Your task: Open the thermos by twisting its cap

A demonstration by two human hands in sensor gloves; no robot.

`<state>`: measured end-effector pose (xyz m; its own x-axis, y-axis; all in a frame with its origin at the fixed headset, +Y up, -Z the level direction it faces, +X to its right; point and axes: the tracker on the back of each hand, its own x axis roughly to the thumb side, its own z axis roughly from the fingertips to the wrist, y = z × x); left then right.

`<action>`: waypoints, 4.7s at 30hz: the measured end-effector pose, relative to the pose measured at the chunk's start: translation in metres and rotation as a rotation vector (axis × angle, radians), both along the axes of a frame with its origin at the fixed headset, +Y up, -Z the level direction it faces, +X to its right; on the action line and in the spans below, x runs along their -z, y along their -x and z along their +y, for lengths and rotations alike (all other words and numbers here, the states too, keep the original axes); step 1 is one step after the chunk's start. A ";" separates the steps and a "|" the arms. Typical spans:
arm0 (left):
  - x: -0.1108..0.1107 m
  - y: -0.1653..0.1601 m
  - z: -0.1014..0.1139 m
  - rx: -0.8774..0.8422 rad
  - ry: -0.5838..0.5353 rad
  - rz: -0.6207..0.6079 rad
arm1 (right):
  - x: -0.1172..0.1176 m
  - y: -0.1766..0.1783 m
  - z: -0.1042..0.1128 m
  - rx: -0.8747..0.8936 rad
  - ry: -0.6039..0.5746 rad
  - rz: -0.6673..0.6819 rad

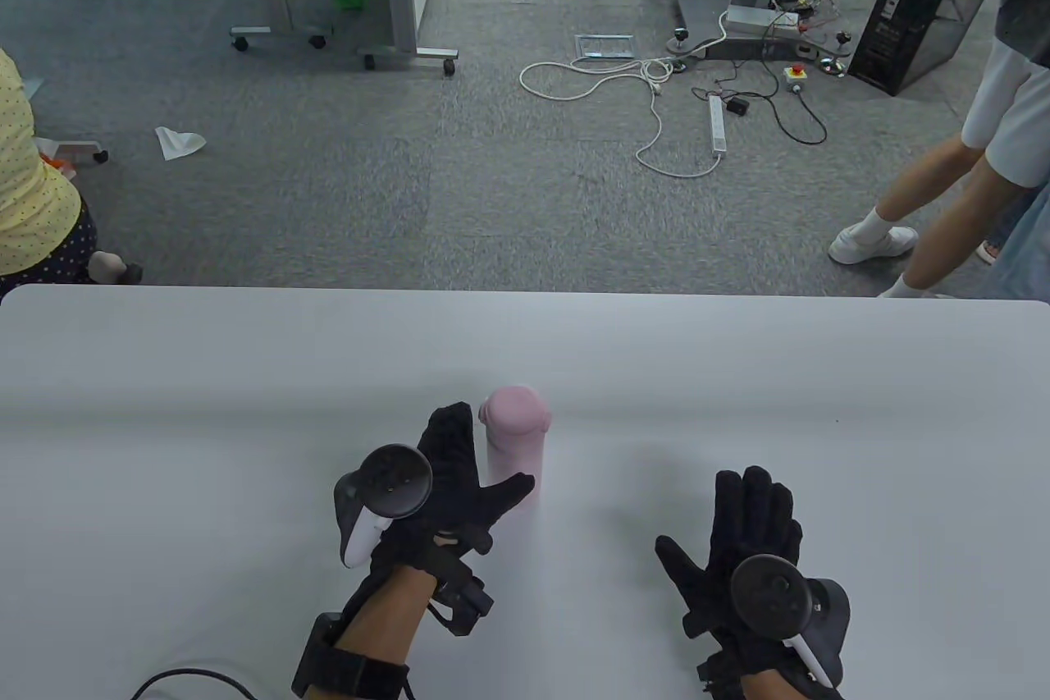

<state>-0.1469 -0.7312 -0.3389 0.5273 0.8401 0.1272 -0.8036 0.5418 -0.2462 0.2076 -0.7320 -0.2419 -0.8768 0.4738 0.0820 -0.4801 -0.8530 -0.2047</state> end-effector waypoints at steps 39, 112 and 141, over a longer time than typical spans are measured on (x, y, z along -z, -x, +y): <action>0.035 -0.013 -0.044 -0.265 0.061 0.041 | 0.002 -0.003 0.000 0.052 0.017 0.026; -0.075 -0.052 -0.006 -0.237 -0.244 -0.096 | 0.001 0.113 0.060 0.514 -0.205 0.290; -0.072 -0.065 -0.015 -0.415 -0.133 -0.379 | 0.027 0.091 0.052 0.856 0.011 0.799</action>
<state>-0.0822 -0.7460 -0.2672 0.0538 0.9306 0.3620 -0.8242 0.2460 -0.5100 0.1170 -0.6802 -0.2693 0.0278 0.8887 0.4577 -0.8877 -0.1886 0.4200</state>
